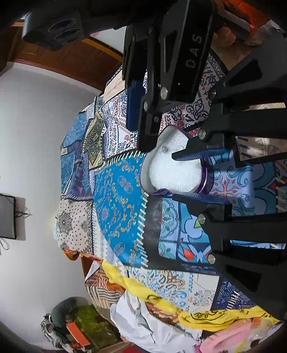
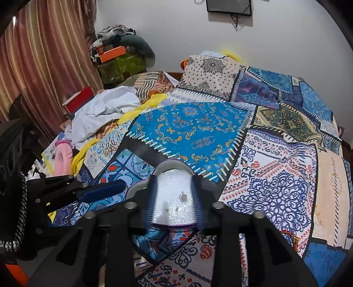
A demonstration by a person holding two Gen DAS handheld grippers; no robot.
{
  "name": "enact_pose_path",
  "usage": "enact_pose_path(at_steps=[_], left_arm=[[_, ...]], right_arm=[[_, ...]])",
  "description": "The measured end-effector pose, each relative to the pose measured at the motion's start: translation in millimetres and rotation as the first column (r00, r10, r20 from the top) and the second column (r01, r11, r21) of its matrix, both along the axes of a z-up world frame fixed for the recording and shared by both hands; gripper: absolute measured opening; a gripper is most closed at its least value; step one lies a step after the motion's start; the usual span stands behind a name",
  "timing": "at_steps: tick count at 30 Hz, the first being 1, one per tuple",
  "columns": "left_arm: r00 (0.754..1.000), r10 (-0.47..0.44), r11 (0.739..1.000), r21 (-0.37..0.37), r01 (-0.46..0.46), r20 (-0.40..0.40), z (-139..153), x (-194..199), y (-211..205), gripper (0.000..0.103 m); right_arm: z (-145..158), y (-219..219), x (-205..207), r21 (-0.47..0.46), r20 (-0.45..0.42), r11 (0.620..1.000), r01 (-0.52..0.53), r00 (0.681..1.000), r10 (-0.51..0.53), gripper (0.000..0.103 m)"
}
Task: Organize jewelry
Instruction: 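Lower the gold ring into the heart tin with the left tool while the right tool drops the pendant in, then open both tools and move them back to the jewelry pile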
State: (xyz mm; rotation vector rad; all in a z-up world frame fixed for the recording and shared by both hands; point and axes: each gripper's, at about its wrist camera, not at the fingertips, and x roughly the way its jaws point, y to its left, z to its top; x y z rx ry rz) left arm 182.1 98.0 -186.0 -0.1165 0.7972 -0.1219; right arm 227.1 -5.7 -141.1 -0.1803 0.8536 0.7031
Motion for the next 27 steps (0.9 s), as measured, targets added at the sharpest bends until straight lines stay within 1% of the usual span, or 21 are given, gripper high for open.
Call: enact_pose_path(at_steps=[4,6,11,14,20,21,27], left_arm=[[1.0,0.023,1.0,0.013,-0.023,0.014,9.2,-6.6,3.6,0.03],[0.999,0.034,0.999,0.016,-0.034,0.021,13.3,-9.5,4.2,0.033],[0.997,0.053,0.998,0.025,-0.055,0.048,27.3,-17.9,4.0,0.036],[0.996,0.058,0.998,0.029,-0.061,0.067,35.5,-22.3,0.8,0.04],[0.994,0.049,0.998,0.035,-0.052,0.097,50.6,-28.0,-12.6,0.045],[0.994,0.045,0.998,0.036,-0.049,0.101,52.4,-28.3,-16.1,0.047],[0.994,0.014,0.999,0.047,-0.019,0.105,57.9,-25.6,-39.9,0.049]], right_arm=[[8.1,-3.8,-3.7,0.002,0.018,1.0,0.011,1.0,-0.012,0.034],[13.1,-6.8,-6.0,0.007,0.029,1.0,0.017,0.999,-0.017,0.034],[26.0,-16.4,-12.5,0.017,0.062,0.999,0.033,0.998,-0.034,0.034],[34.0,-24.9,-17.5,0.024,0.084,0.999,0.044,0.995,-0.046,0.034],[46.3,-46.5,-26.4,0.027,0.124,0.996,0.081,0.989,-0.083,0.034],[47.3,-50.8,-27.5,0.026,0.128,0.996,0.087,0.988,-0.09,0.034],[48.0,-82.0,-30.5,0.016,0.143,0.99,0.141,0.979,-0.142,0.034]])
